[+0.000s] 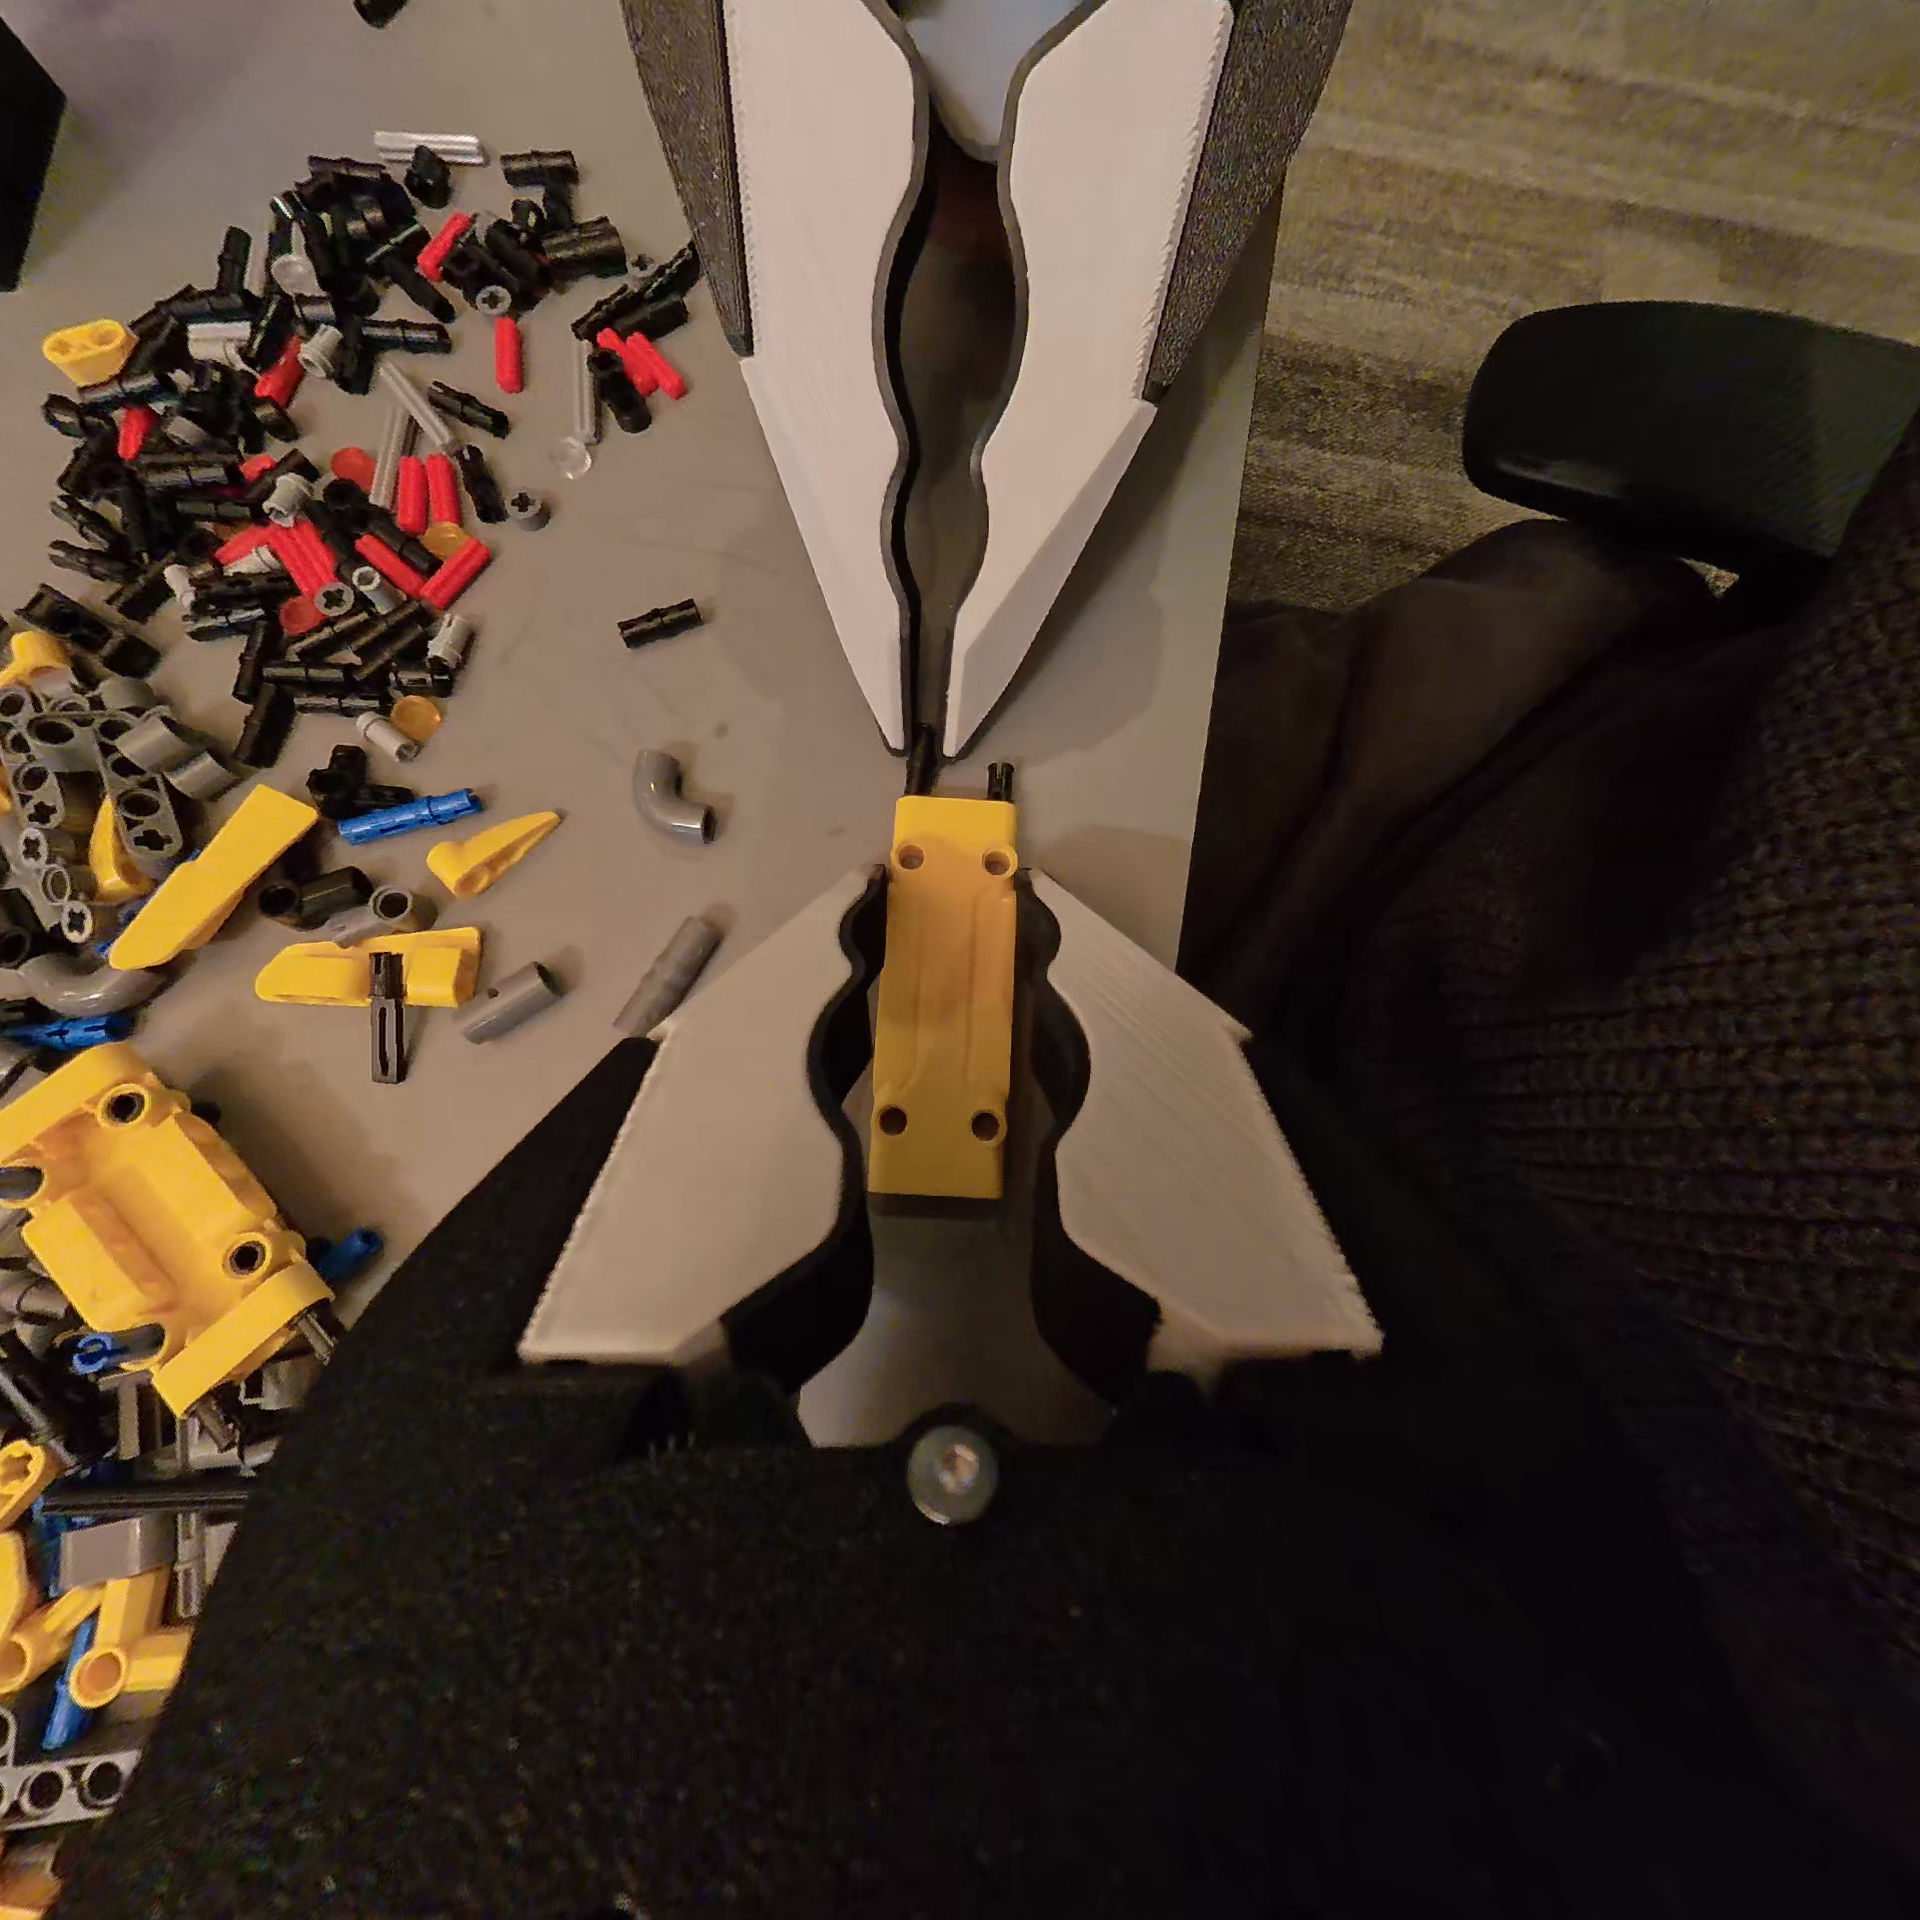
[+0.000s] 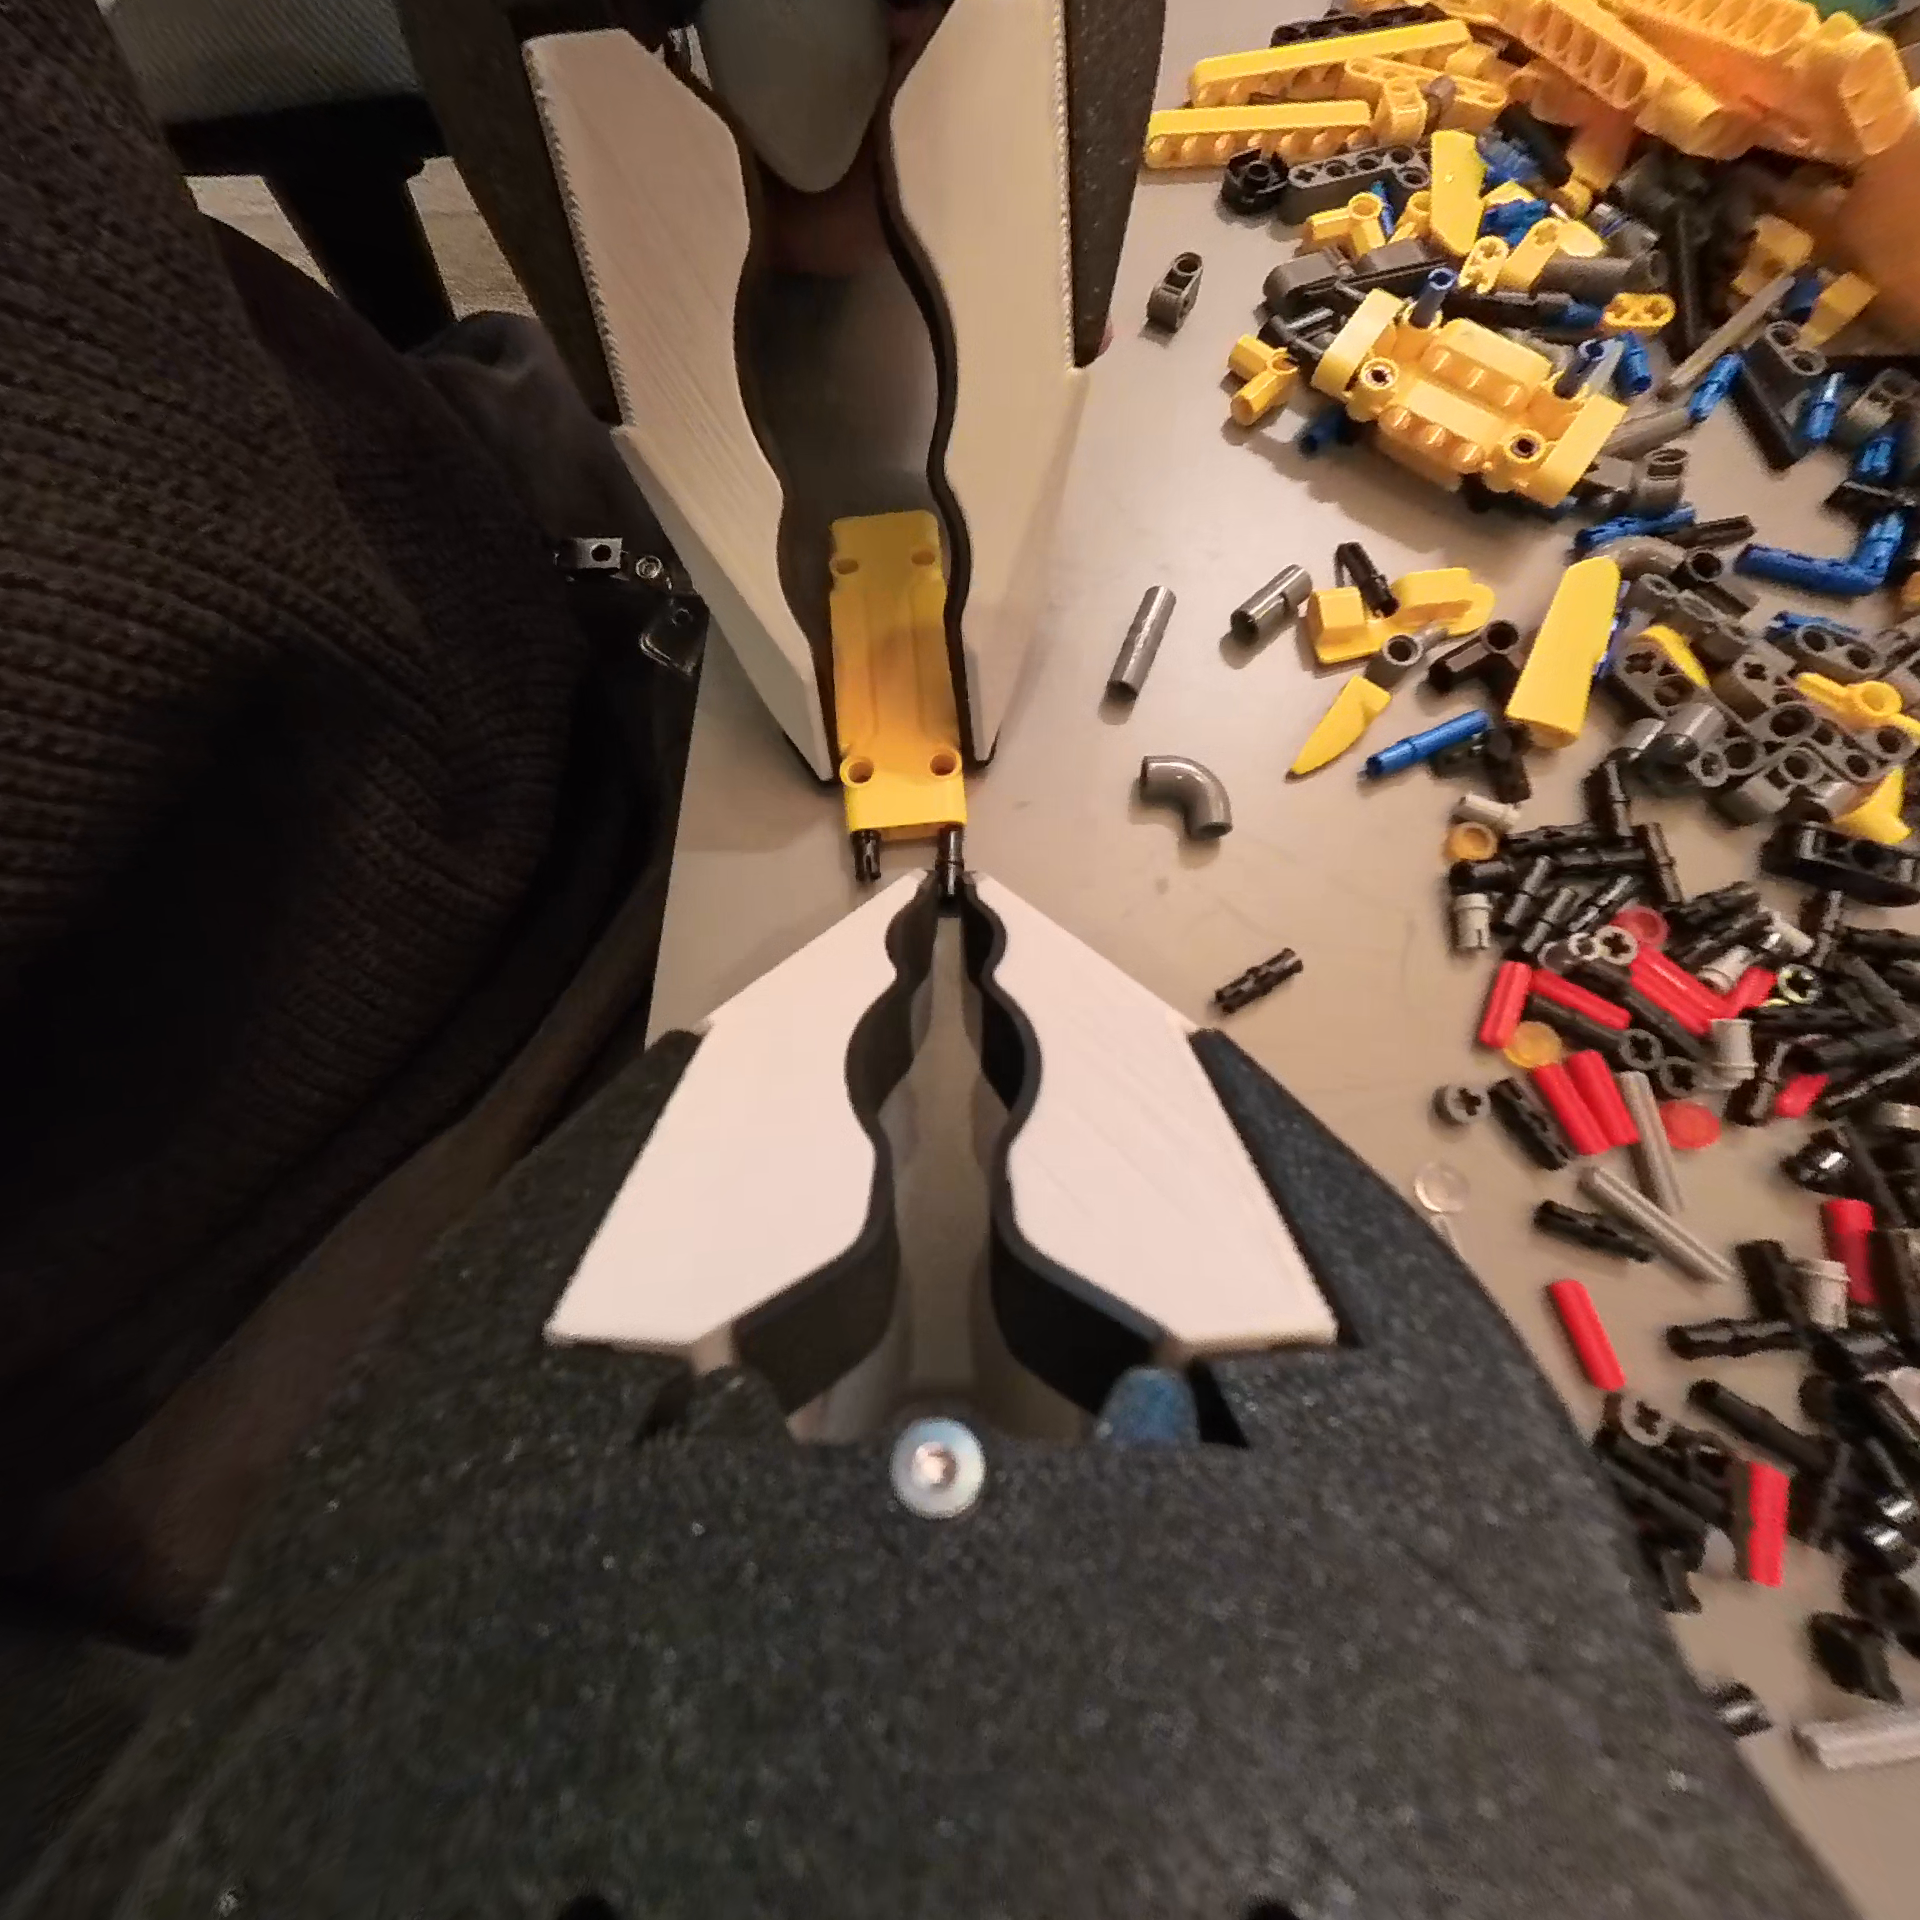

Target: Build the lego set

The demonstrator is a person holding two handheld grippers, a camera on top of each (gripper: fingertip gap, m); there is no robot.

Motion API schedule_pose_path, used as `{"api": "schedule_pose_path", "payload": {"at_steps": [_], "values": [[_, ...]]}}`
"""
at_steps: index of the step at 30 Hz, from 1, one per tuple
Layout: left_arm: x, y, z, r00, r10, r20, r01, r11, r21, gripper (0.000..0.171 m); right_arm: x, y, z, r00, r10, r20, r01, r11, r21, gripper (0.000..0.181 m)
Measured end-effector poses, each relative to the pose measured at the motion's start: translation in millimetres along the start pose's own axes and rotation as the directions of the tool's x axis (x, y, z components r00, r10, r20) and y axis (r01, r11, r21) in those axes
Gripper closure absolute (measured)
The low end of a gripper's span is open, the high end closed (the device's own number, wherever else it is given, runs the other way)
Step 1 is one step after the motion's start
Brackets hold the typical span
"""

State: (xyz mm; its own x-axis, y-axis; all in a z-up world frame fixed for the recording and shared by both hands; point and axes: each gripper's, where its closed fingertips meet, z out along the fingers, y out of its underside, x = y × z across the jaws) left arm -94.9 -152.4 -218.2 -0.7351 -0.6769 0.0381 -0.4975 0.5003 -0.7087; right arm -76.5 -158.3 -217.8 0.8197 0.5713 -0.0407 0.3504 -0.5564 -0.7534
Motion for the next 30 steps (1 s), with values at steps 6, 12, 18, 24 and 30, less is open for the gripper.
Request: {"api": "schedule_pose_path", "payload": {"at_steps": [6,12,18,24,30], "values": [[0.1,-0.1,-0.4,0.999,-0.029,-0.022,0.029,1.000,0.004,0.147,-0.8,0.0,0.0,0.999,0.025,0.041,-0.025,1.000,-0.001,0.177],[0.1,0.2,-0.5,1.000,-0.007,-0.020,0.007,1.000,0.002,0.147,-0.1,-0.9,0.1,0.977,0.169,0.131,-0.167,0.986,-0.021,0.177],[0.2,0.3,-0.3,1.000,0.002,-0.019,-0.002,1.000,0.002,0.148,-0.3,-1.0,0.2,0.963,0.210,0.169,-0.209,0.978,-0.027,0.177],[0.5,0.7,-0.6,1.000,0.023,-0.018,-0.023,1.000,0.003,0.148,-0.1,0.2,0.9,0.994,0.049,0.096,-0.039,0.994,-0.099,0.177],[6.6,1.5,-1.0,0.995,0.100,-0.027,-0.100,0.995,0.002,0.148,-3.5,0.8,0.6,1.000,0.017,0.023,-0.015,0.997,-0.080,0.177]]}}
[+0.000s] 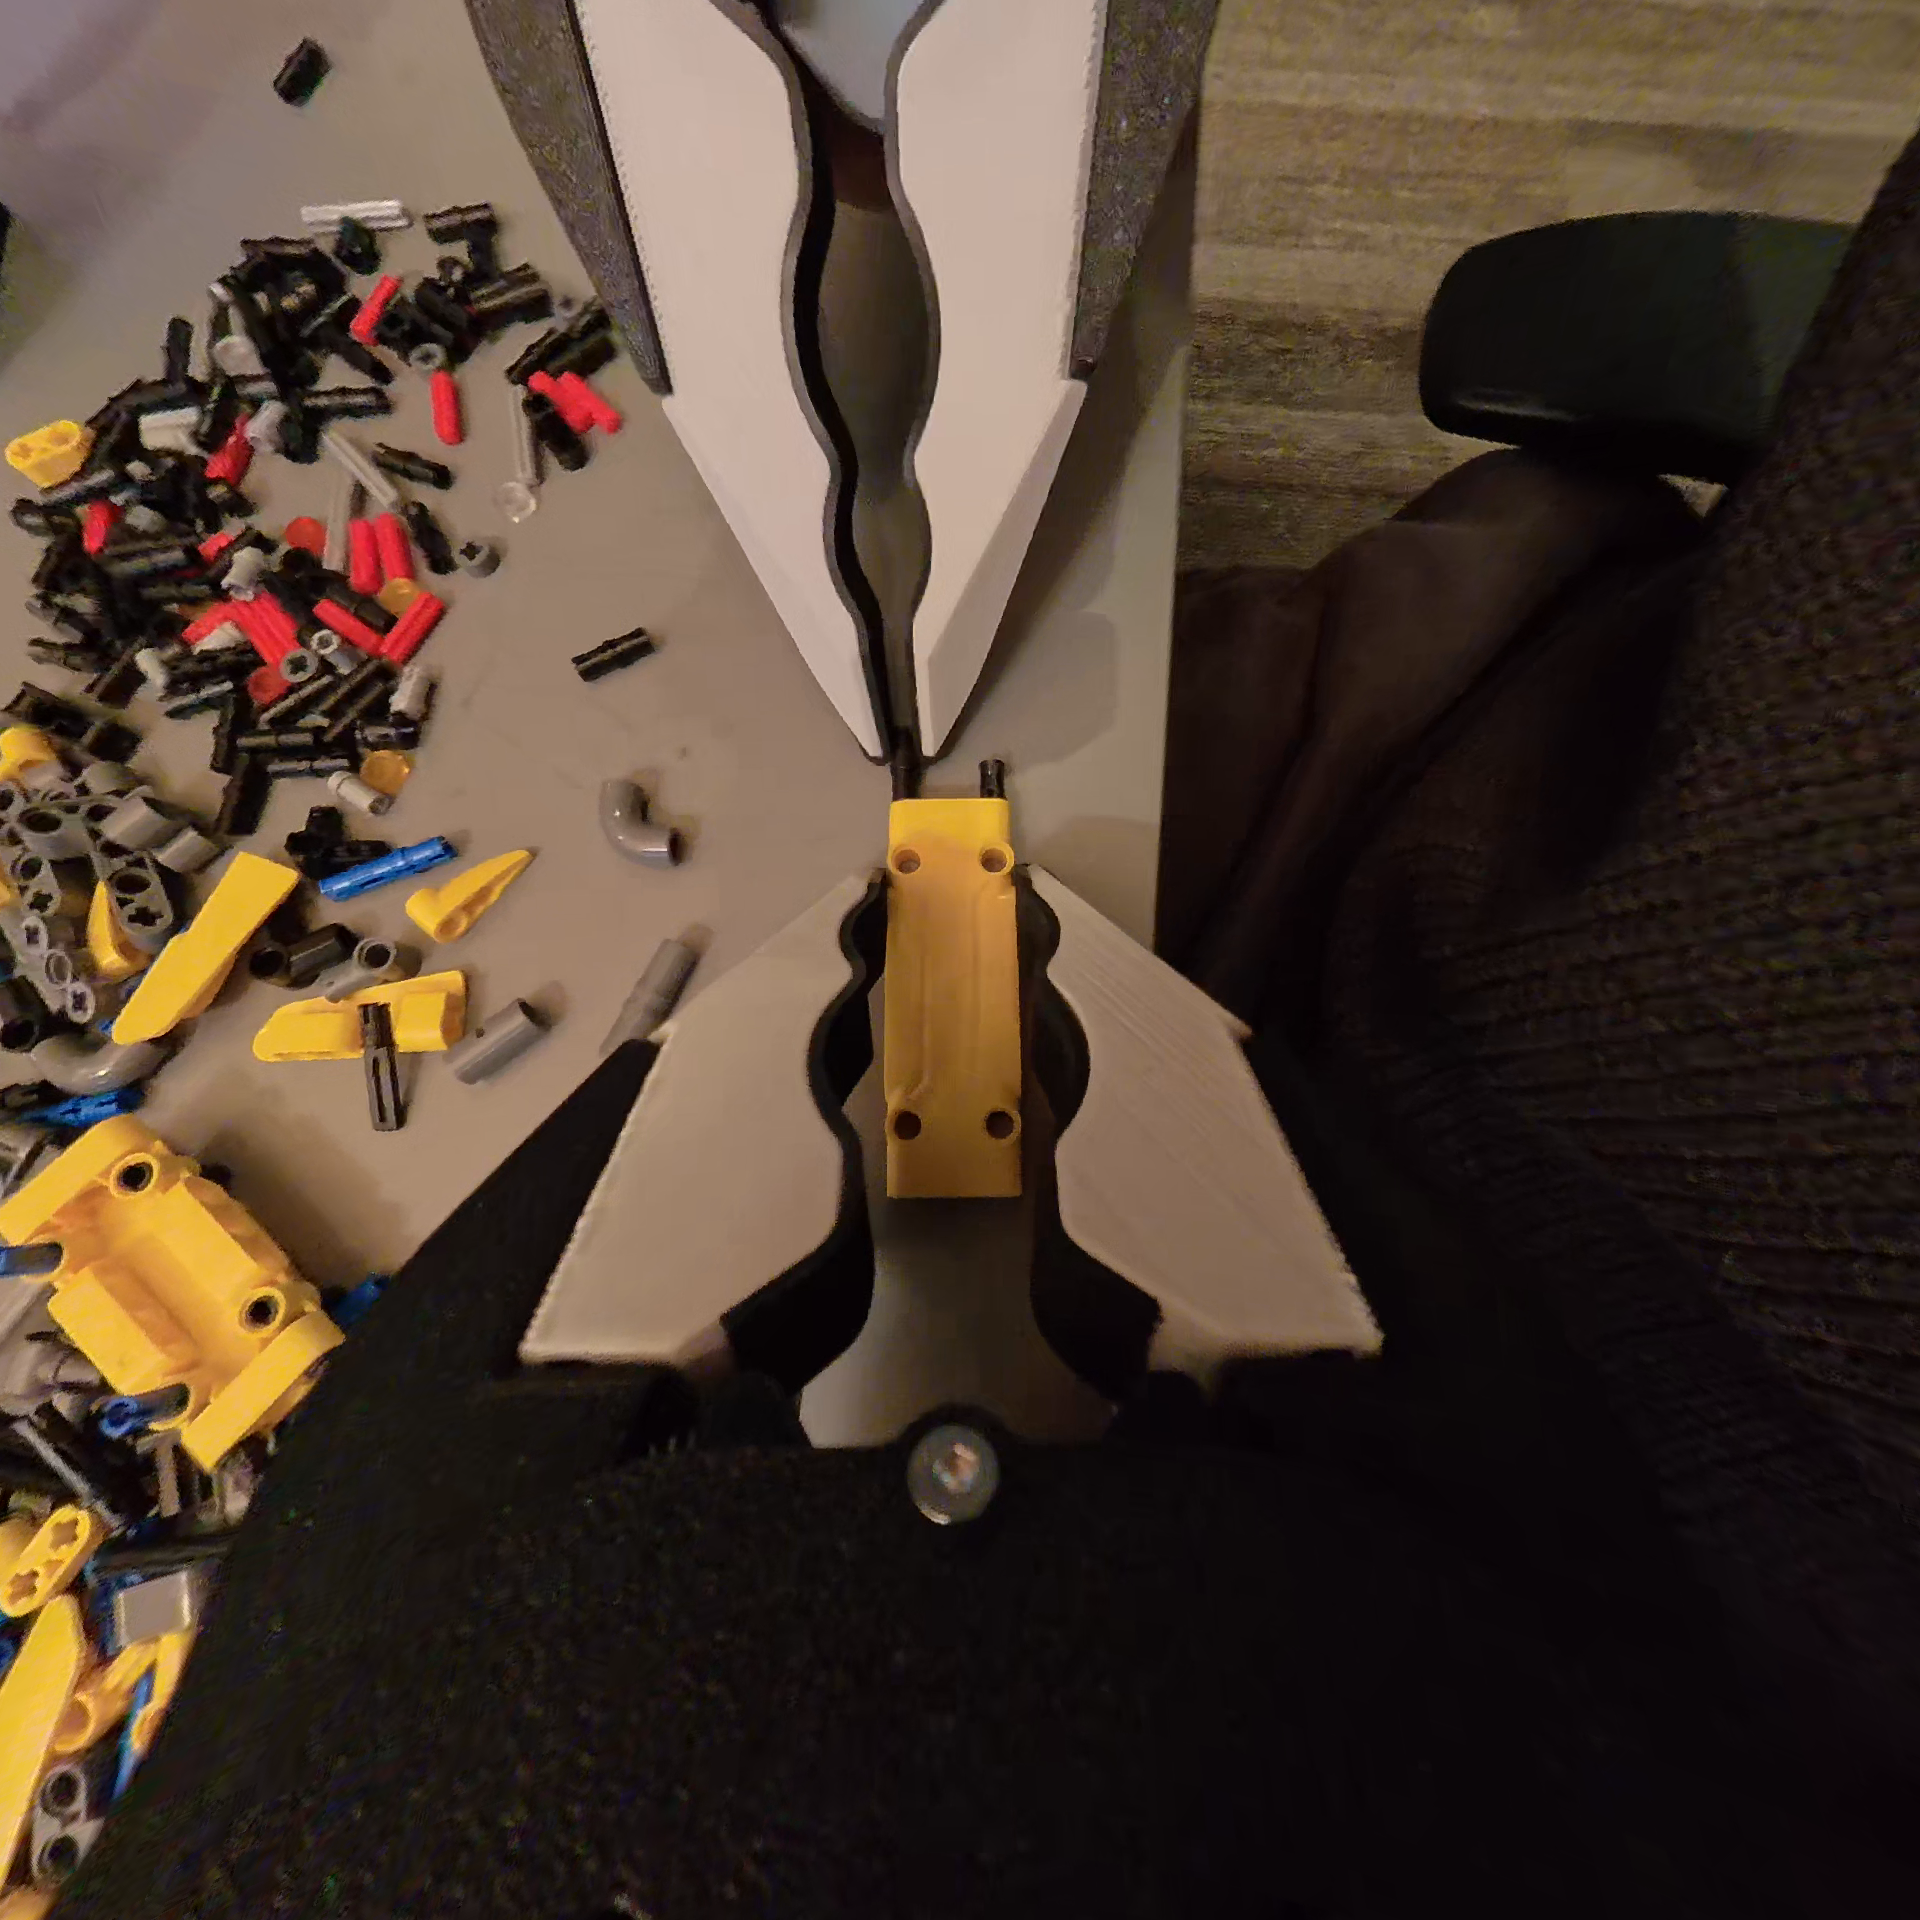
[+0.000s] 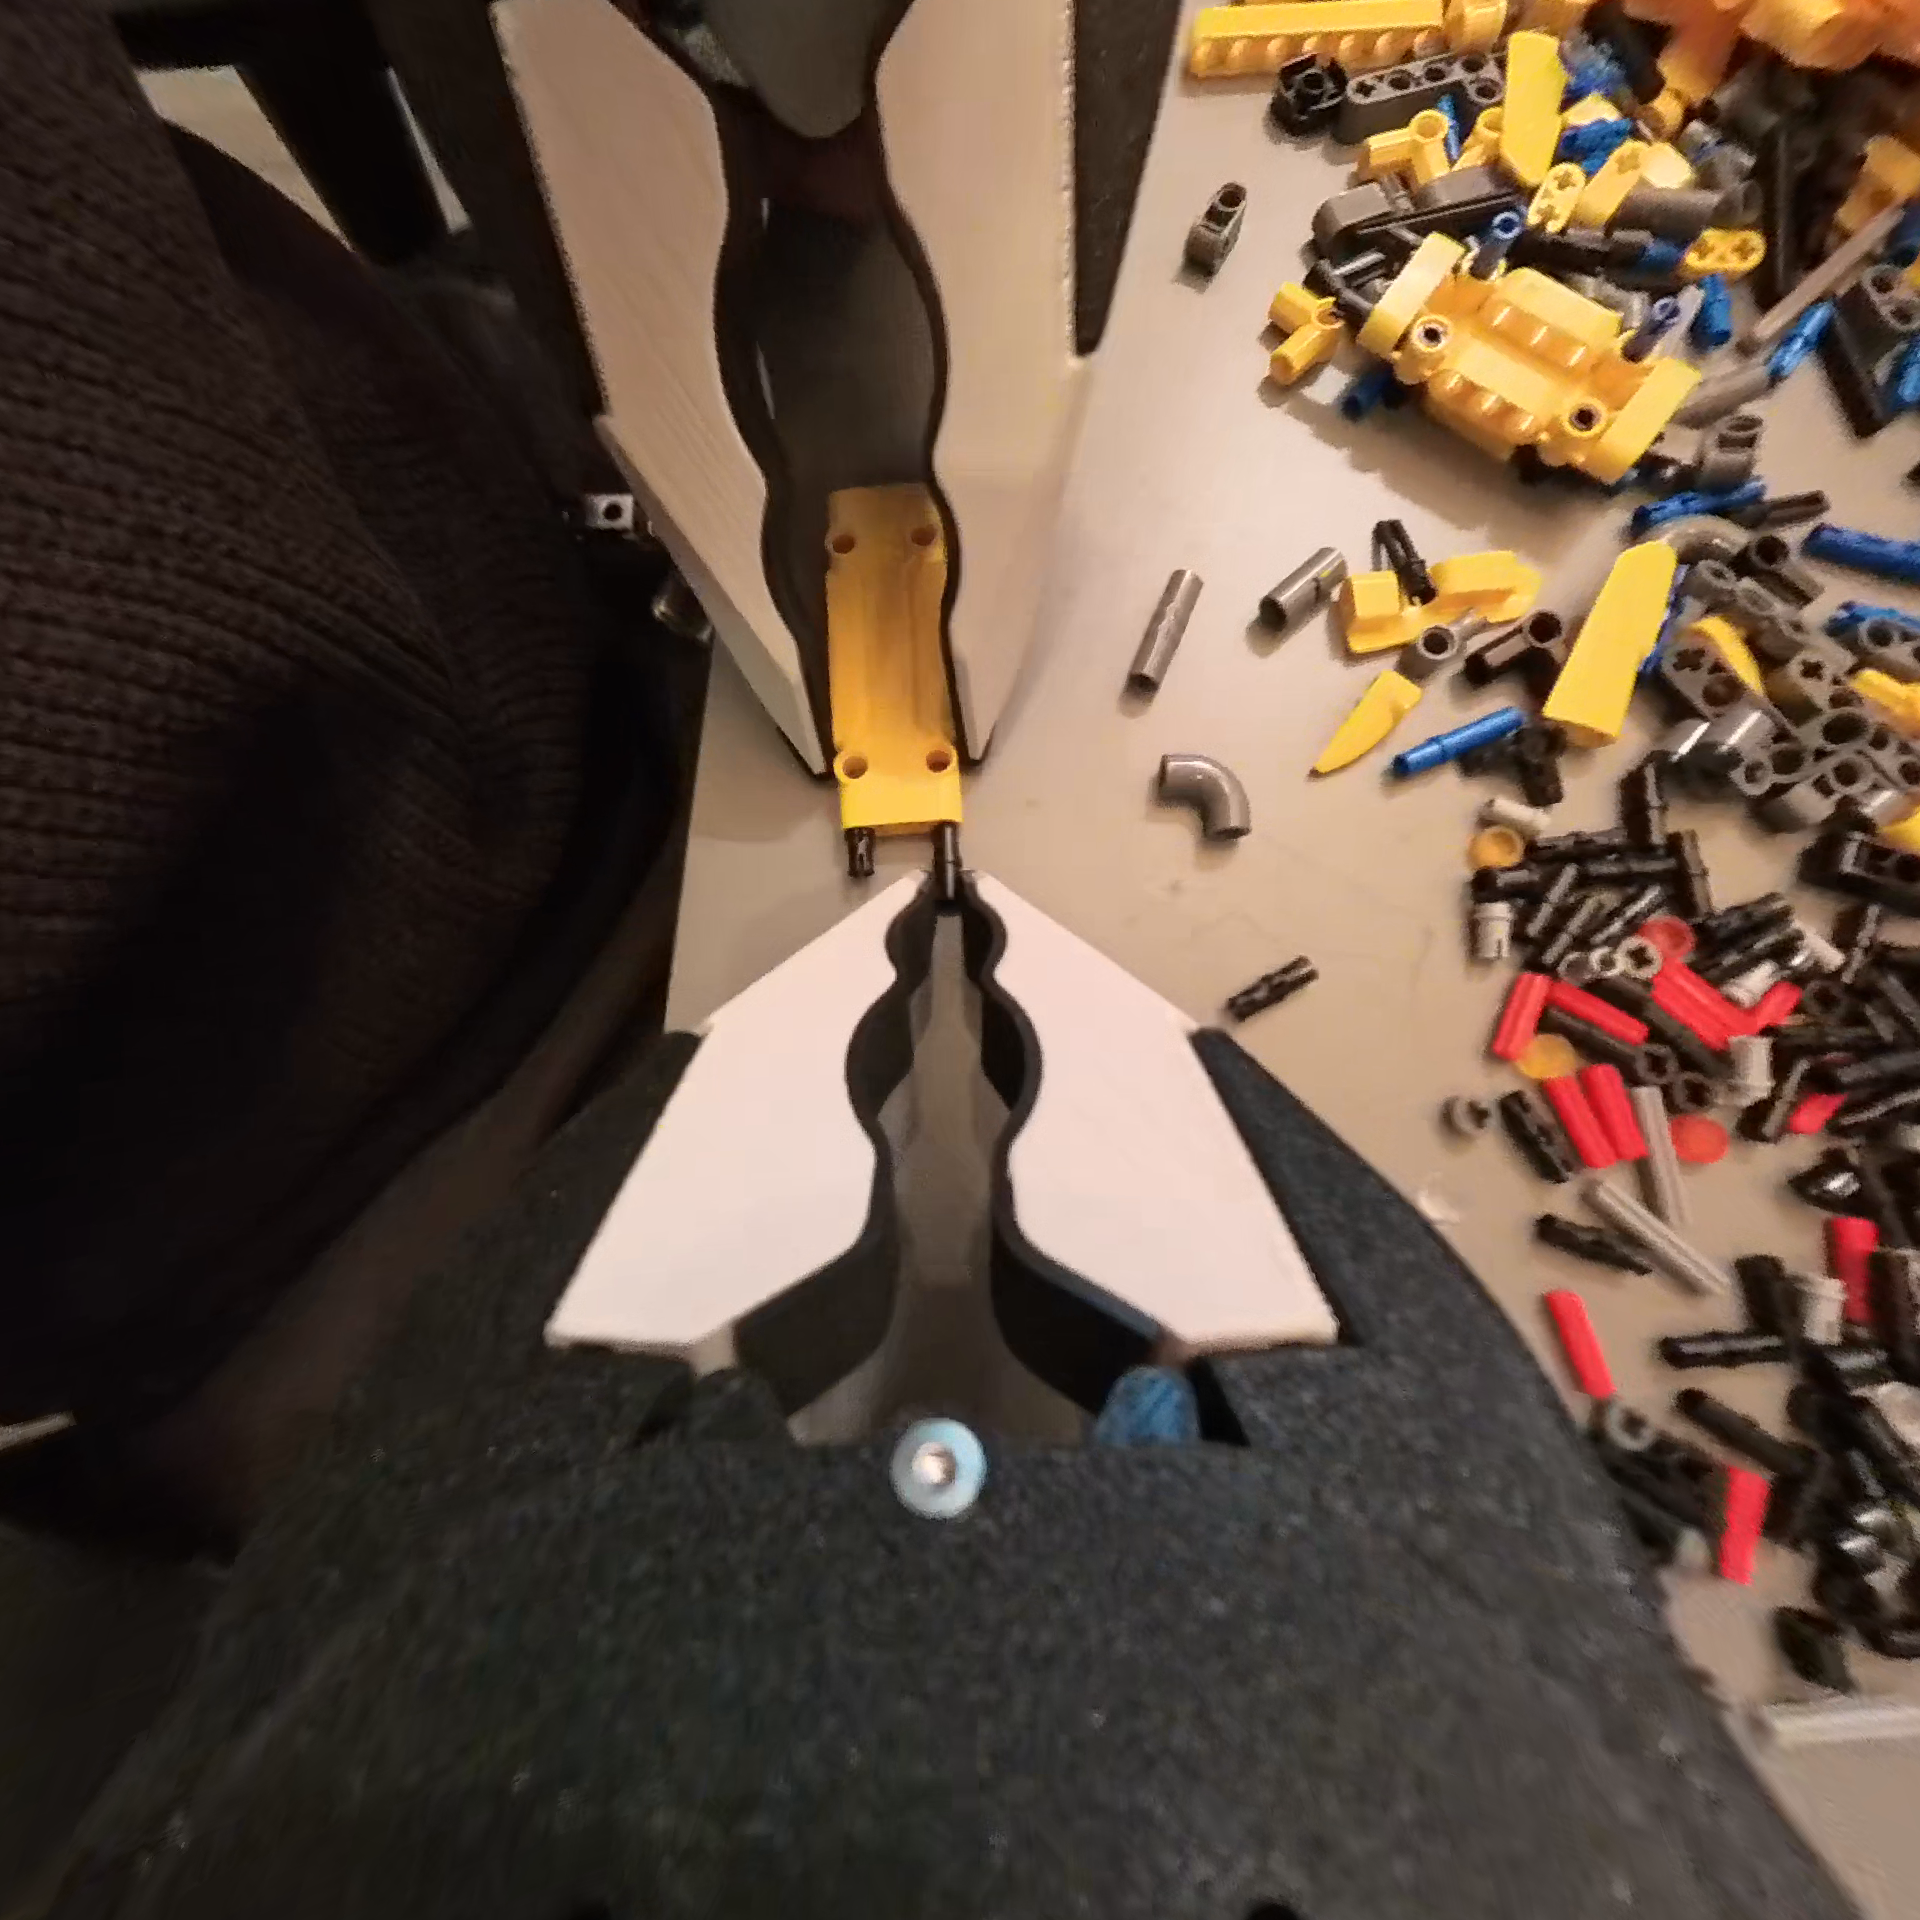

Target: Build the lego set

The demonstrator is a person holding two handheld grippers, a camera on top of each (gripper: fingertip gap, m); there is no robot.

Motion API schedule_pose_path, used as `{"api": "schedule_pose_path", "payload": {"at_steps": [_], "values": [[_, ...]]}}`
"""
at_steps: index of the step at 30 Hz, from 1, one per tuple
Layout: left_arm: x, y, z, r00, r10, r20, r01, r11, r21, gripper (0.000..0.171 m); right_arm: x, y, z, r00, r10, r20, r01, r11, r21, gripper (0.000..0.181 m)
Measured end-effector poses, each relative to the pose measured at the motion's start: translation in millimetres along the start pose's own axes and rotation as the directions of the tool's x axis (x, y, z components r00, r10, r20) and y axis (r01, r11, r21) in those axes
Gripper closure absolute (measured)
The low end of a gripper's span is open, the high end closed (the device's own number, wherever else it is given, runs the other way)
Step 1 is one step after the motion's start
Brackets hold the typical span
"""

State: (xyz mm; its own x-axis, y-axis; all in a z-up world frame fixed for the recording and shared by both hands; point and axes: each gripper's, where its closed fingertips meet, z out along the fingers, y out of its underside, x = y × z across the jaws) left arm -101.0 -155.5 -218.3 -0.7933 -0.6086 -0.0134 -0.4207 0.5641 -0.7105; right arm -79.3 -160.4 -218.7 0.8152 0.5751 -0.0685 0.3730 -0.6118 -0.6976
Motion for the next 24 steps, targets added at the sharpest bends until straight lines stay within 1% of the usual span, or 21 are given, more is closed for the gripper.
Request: {"api": "schedule_pose_path", "payload": {"at_steps": [4,6,8,10,13,18,22,24], "values": [[14.9,0.4,-0.9,0.996,0.056,-0.071,-0.055,0.998,0.012,0.148,-11.5,1.3,-1.3,0.995,0.100,0.003,-0.100,0.992,0.074,0.177],[19.8,0.0,-1.1,0.992,0.099,-0.083,-0.097,0.995,0.019,0.148,-21.9,2.7,-2.4,0.989,0.144,0.025,-0.146,0.985,0.090,0.177],[24.3,-0.4,-1.2,0.986,0.140,-0.093,-0.138,0.990,0.026,0.148,-25.7,4.2,-5.4,0.986,0.167,-0.012,-0.164,0.981,0.105,0.177],[33.3,-0.3,-0.8,0.976,0.171,-0.136,-0.168,0.985,0.032,0.148,-31.4,3.9,-9.0,0.979,0.201,-0.037,-0.194,0.972,0.134,0.177],[36.4,-2.1,1.3,0.970,0.194,-0.147,-0.191,0.981,0.035,0.148,-42.1,3.3,-11.2,0.966,0.249,-0.064,-0.235,0.956,0.173,0.177],[38.9,-3.3,2.9,0.962,0.195,-0.192,-0.192,0.981,0.035,0.148,-48.4,9.6,-8.5,0.946,0.268,-0.182,-0.236,0.955,0.178,0.177],[42.1,-3.4,3.1,0.953,0.217,-0.209,-0.214,0.976,0.040,0.147,-51.9,6.6,-7.4,0.934,0.301,-0.191,-0.257,0.940,0.226,0.177],[42.1,-3.1,2.8,0.952,0.220,-0.212,-0.216,0.975,0.042,0.148,-52.2,8.0,-5.5,0.931,0.309,-0.197,-0.262,0.937,0.230,0.177]]}}
